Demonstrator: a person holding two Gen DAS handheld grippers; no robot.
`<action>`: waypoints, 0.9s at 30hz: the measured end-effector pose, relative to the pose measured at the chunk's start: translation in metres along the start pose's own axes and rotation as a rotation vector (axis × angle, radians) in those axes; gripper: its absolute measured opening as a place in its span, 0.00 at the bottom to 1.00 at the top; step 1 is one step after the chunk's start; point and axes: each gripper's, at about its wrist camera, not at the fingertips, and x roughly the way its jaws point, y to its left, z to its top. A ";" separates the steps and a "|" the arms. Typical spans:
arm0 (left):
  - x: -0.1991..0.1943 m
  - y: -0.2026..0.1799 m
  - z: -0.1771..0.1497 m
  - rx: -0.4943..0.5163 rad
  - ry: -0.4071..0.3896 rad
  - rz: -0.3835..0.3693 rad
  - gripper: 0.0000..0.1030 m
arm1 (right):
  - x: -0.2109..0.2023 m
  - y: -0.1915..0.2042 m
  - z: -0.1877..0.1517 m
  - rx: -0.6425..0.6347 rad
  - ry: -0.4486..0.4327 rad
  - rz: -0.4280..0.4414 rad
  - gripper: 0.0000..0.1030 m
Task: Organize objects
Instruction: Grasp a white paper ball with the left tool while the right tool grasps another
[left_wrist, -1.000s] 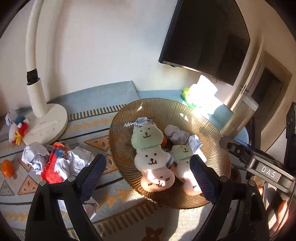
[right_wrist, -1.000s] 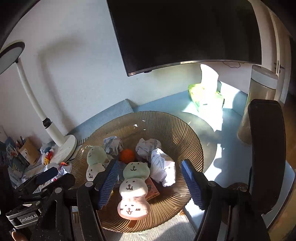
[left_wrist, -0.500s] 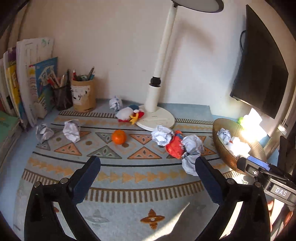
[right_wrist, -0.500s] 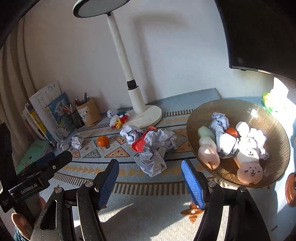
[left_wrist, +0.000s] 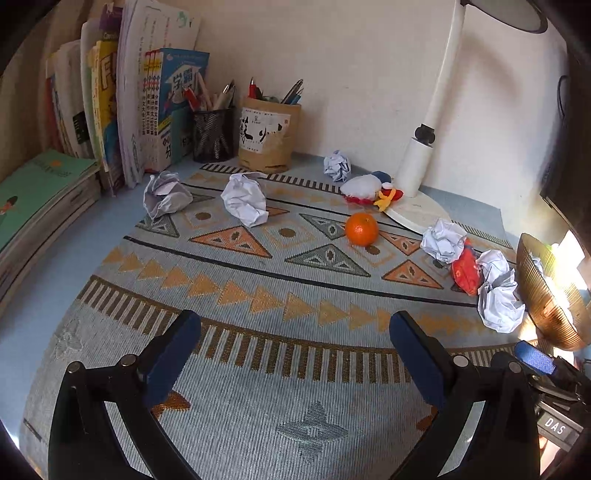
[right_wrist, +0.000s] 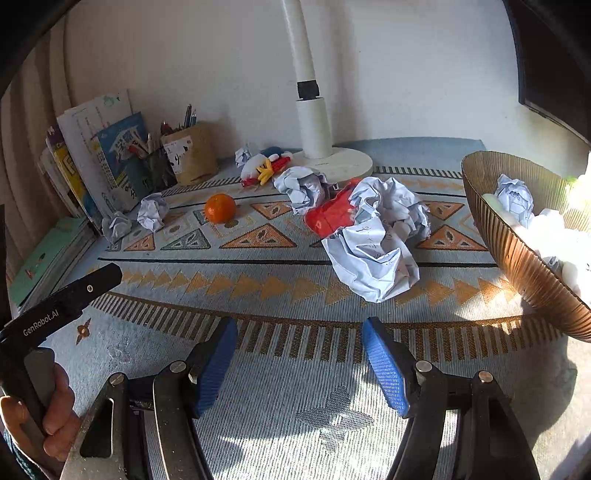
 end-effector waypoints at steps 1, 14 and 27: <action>0.000 -0.001 -0.001 0.005 0.002 -0.006 0.99 | 0.003 0.002 -0.001 -0.011 0.013 -0.008 0.66; -0.002 0.007 0.004 -0.001 0.037 -0.010 0.99 | 0.010 0.015 0.003 -0.060 0.068 -0.036 0.66; 0.042 0.149 0.124 -0.048 0.050 0.101 0.99 | 0.081 0.164 0.121 -0.016 0.175 0.279 0.66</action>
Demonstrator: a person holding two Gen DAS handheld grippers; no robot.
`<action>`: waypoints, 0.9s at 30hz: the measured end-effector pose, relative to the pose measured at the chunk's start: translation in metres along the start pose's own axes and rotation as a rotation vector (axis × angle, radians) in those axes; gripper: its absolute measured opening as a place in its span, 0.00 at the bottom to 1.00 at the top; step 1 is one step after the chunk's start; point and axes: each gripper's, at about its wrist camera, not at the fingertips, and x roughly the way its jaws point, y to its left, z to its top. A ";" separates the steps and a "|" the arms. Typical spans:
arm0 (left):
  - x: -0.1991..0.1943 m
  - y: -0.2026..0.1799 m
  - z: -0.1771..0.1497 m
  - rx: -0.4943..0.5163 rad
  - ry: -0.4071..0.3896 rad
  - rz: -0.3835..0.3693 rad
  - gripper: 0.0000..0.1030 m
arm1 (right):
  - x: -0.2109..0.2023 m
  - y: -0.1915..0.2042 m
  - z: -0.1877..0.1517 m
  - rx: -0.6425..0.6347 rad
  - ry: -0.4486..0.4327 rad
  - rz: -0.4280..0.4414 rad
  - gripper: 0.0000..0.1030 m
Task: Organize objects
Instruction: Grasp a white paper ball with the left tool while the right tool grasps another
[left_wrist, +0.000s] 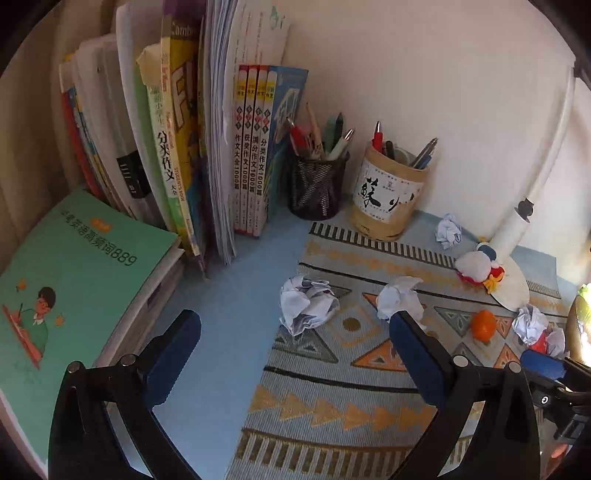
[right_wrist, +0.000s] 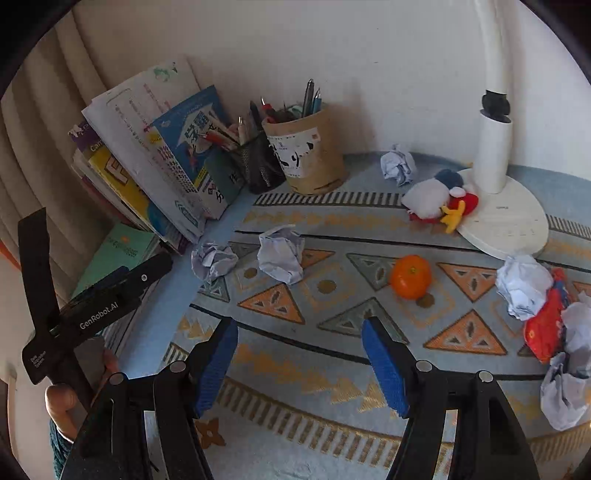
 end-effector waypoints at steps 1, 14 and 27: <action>0.016 0.004 0.003 -0.012 0.029 -0.007 0.99 | 0.015 0.004 0.008 0.013 0.008 0.010 0.66; 0.081 0.001 -0.002 -0.044 0.083 0.009 0.95 | 0.120 -0.005 0.049 0.090 0.061 0.064 0.49; 0.052 -0.027 -0.009 0.086 -0.022 -0.053 0.45 | 0.045 -0.016 0.025 0.067 -0.021 0.064 0.43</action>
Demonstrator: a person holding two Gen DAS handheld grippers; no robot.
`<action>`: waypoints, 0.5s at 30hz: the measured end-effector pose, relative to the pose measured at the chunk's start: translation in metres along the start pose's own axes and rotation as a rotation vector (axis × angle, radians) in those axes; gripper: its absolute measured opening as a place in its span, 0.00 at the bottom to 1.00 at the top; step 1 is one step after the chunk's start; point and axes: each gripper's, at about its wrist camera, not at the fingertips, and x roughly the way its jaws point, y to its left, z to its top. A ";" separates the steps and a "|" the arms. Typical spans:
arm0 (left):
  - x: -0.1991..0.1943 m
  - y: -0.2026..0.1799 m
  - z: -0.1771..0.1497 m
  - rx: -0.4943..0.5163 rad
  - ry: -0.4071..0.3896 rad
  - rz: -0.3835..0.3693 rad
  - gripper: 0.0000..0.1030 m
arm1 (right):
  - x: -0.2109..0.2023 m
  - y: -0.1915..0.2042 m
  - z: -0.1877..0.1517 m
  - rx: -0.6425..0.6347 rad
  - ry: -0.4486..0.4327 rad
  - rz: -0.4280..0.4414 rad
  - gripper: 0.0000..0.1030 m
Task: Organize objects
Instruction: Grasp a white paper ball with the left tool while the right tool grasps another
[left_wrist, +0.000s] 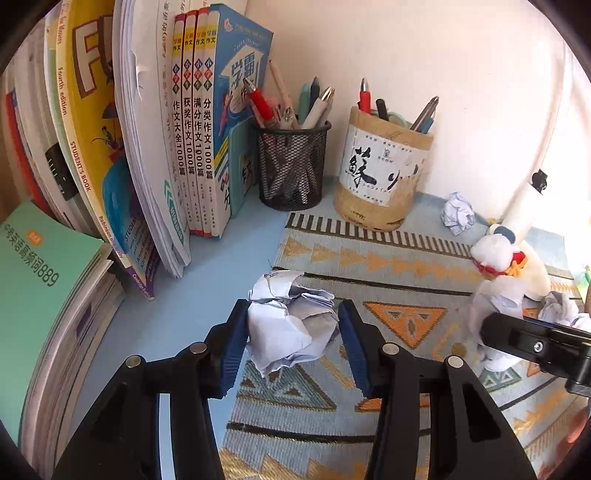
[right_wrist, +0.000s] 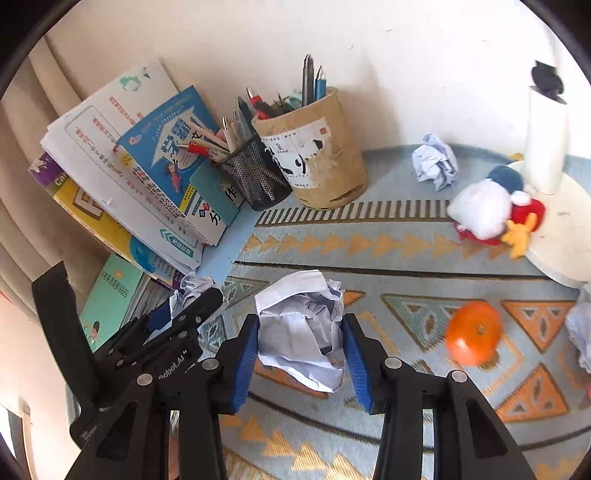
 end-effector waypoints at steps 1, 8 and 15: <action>-0.007 -0.002 -0.001 -0.008 0.005 -0.033 0.45 | -0.013 -0.002 -0.006 -0.004 0.000 -0.016 0.43; -0.091 -0.064 -0.027 0.054 -0.036 -0.231 0.45 | -0.113 -0.034 -0.067 -0.065 0.012 -0.104 0.43; -0.114 -0.154 -0.090 0.159 0.010 -0.337 0.45 | -0.176 -0.094 -0.147 -0.121 -0.003 -0.290 0.43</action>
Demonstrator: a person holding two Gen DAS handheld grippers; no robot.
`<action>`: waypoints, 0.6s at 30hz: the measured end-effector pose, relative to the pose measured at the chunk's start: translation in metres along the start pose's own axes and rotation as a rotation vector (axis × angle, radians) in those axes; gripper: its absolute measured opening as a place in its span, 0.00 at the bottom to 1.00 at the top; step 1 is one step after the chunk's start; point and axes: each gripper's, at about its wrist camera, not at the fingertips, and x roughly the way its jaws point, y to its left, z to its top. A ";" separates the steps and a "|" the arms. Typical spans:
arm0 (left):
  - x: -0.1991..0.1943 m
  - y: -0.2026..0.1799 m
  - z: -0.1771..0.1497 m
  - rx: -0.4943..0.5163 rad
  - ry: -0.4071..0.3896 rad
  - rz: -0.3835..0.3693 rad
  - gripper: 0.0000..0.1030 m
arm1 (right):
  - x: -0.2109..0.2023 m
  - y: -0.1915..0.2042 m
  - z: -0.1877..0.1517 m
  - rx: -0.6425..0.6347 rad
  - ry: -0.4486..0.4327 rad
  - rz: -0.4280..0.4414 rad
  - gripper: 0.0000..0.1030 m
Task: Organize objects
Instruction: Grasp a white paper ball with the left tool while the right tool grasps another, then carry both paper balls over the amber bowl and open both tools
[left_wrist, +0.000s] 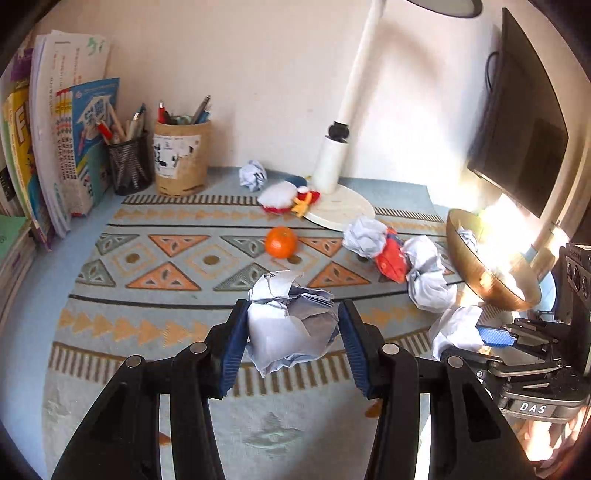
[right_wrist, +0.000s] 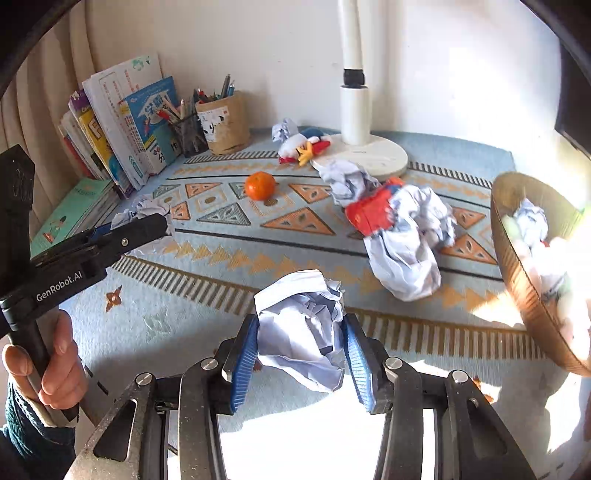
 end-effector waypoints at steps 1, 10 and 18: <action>0.008 -0.009 -0.005 -0.002 0.024 -0.021 0.45 | -0.001 -0.006 -0.007 0.008 -0.001 -0.010 0.43; 0.039 -0.051 -0.027 0.072 0.084 0.065 0.45 | -0.002 -0.026 -0.042 -0.034 -0.019 -0.036 0.50; 0.041 -0.053 -0.030 0.087 0.096 0.088 0.46 | -0.014 -0.037 -0.063 0.091 -0.037 0.090 0.77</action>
